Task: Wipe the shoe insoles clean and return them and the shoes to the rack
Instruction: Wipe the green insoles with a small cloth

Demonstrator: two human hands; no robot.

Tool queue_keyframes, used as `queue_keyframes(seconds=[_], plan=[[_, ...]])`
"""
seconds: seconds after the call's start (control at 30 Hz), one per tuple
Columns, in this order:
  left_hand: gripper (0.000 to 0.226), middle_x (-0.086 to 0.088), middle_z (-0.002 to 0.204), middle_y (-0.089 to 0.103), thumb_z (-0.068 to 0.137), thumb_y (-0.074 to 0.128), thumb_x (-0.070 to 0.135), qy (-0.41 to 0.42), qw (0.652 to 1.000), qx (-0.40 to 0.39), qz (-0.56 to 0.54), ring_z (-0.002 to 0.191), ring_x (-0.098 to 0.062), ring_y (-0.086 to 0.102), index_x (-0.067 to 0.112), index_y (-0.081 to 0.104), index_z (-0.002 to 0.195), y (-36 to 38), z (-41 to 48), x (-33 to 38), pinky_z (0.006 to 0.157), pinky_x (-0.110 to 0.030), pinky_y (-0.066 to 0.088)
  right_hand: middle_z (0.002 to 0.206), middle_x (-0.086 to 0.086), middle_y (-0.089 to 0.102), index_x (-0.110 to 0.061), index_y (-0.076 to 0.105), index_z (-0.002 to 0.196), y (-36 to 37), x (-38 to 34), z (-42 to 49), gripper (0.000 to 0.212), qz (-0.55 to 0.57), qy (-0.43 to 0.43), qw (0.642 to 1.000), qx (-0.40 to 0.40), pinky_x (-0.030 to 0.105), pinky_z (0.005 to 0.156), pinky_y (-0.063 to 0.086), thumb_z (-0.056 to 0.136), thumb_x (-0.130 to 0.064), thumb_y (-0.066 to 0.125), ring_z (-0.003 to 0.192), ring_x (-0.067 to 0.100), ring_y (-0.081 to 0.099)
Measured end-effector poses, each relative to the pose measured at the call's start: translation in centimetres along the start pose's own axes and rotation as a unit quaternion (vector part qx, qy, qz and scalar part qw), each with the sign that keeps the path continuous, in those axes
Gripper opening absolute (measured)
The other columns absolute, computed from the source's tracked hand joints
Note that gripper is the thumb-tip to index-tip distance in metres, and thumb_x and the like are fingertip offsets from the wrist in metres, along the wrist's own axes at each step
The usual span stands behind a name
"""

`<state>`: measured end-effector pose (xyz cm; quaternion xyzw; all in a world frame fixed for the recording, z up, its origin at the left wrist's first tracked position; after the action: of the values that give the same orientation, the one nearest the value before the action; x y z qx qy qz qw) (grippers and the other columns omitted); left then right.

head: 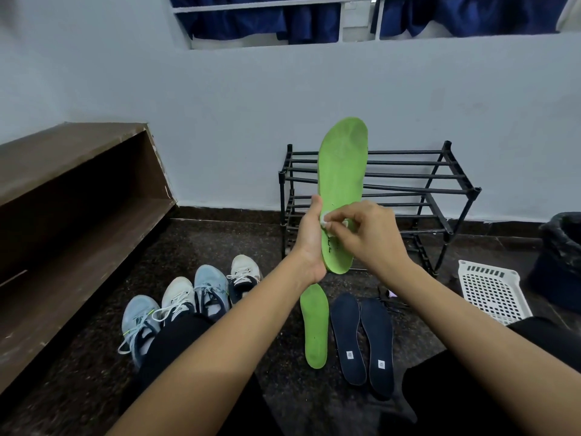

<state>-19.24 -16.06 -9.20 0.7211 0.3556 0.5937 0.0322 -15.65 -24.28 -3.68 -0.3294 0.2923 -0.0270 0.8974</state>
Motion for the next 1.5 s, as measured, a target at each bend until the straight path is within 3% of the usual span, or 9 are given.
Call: queue_keyframes(seconds=[0.13, 0.3, 0.47, 0.73, 0.97, 1.1, 1.2, 1.33, 1.5], plan=[[0.067, -0.009, 0.080, 0.071, 0.097, 0.030, 0.063, 0.006, 1.000, 0.008, -0.023, 0.070, -0.022, 0.067, 0.009, 0.071, 0.092, -1.1, -0.1, 1.5, 0.070, -0.032, 0.052, 0.076, -0.012, 0.068, -0.022, 0.077, 0.082, 1.1, -0.8, -0.7, 0.011, 0.031, -0.033, 0.995, -0.087, 0.008, 0.066, 0.032, 0.074, -0.014, 0.077, 0.069, -0.005, 0.049], [0.080, -0.016, 0.087, 0.069, 0.097, 0.019, 0.066, 0.021, 0.999, 0.006, -0.032, 0.077, -0.027, 0.064, 0.003, 0.069, 0.094, -2.0, -0.1, 2.9, 0.073, -0.034, 0.050, 0.078, -0.003, 0.071, -0.017, 0.076, 0.081, 2.2, -1.5, -1.5, 0.013, -0.003, -0.122, 0.980, -0.156, 0.033, 0.072, 0.048, 0.071, -0.008, 0.077, 0.079, 0.022, 0.060], [0.081, -0.016, 0.085, 0.067, 0.096, 0.016, 0.067, 0.013, 0.999, 0.007, -0.029, 0.075, -0.027, 0.062, 0.004, 0.067, 0.093, -2.1, 0.0, 2.5, 0.067, -0.033, 0.048, 0.068, -0.006, 0.063, -0.025, 0.072, 0.070, 2.0, -2.1, -1.7, 0.023, -0.173, -0.217, 0.948, -0.158, 0.035, 0.058, 0.042, 0.063, -0.003, 0.075, 0.073, 0.026, 0.059], [0.070, -0.006, 0.078, 0.070, 0.099, 0.019, 0.063, 0.017, 1.000, 0.008, -0.004, 0.069, -0.020, 0.064, 0.013, 0.068, 0.096, -1.0, 0.2, 1.1, 0.062, -0.029, 0.048, 0.063, -0.003, 0.058, -0.023, 0.071, 0.068, 1.6, -1.2, -0.5, 0.023, -0.299, -0.203, 0.927, -0.097, 0.033, 0.063, 0.030, 0.053, -0.010, 0.084, 0.066, 0.025, 0.053], [0.066, -0.007, 0.086, 0.074, 0.102, 0.016, 0.057, 0.016, 1.000, 0.005, 0.022, 0.081, -0.021, 0.068, 0.017, 0.069, 0.101, -0.3, 0.1, 0.4, 0.069, -0.032, 0.054, 0.066, 0.007, 0.064, -0.015, 0.074, 0.074, 0.0, 0.6, 1.1, 0.014, -0.214, -0.093, 0.971, -0.051, 0.035, 0.061, 0.041, 0.066, -0.003, 0.075, 0.064, 0.030, 0.051], [0.069, -0.009, 0.080, 0.071, 0.101, 0.020, 0.059, 0.013, 1.000, 0.019, 0.018, 0.072, -0.022, 0.065, 0.010, 0.069, 0.091, -0.9, 0.2, 1.1, 0.068, -0.031, 0.050, 0.083, 0.008, 0.070, -0.015, 0.076, 0.088, 1.0, -0.1, -0.2, 0.010, -0.135, -0.038, 0.977, -0.158, 0.028, 0.073, 0.038, 0.082, -0.013, 0.068, 0.082, 0.028, 0.057], [0.080, -0.016, 0.090, 0.067, 0.097, 0.016, 0.066, 0.012, 0.999, 0.034, -0.024, 0.076, -0.027, 0.066, 0.003, 0.066, 0.104, -1.5, 0.6, 1.9, 0.069, -0.033, 0.054, 0.092, 0.005, 0.071, -0.020, 0.076, 0.093, 1.9, -1.0, -1.9, 0.012, -0.090, -0.006, 0.975, -0.202, 0.023, 0.076, 0.040, 0.083, -0.019, 0.068, 0.086, 0.021, 0.062], [0.083, -0.016, 0.090, 0.068, 0.098, 0.013, 0.065, 0.031, 0.998, 0.023, -0.044, 0.079, -0.028, 0.068, 0.002, 0.065, 0.111, -1.8, 0.9, 2.4, 0.066, -0.033, 0.058, 0.075, -0.005, 0.067, -0.017, 0.076, 0.090, 1.5, -1.1, -2.2, 0.011, 0.005, 0.048, 0.982, -0.181, 0.004, 0.060, 0.035, 0.082, -0.014, 0.070, 0.062, -0.009, 0.054], [0.079, -0.014, 0.088, 0.070, 0.098, 0.016, 0.065, 0.018, 0.999, 0.019, -0.026, 0.079, -0.026, 0.066, 0.004, 0.067, 0.100, -1.2, 0.9, 1.5, 0.072, -0.034, 0.051, 0.073, -0.007, 0.065, -0.017, 0.077, 0.085, 1.3, -1.4, -2.2, 0.010, 0.014, 0.023, 0.987, -0.159, 0.007, 0.061, 0.034, 0.080, -0.011, 0.070, 0.060, -0.003, 0.047]])
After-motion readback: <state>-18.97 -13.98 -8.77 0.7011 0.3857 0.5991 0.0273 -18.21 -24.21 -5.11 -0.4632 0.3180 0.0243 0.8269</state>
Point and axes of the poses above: each hand's wrist, its own z-axis towards the middle knuckle, its own y-axis out of the palm, x = y × z, the point moved 5 cm from there along z, towards the middle knuckle
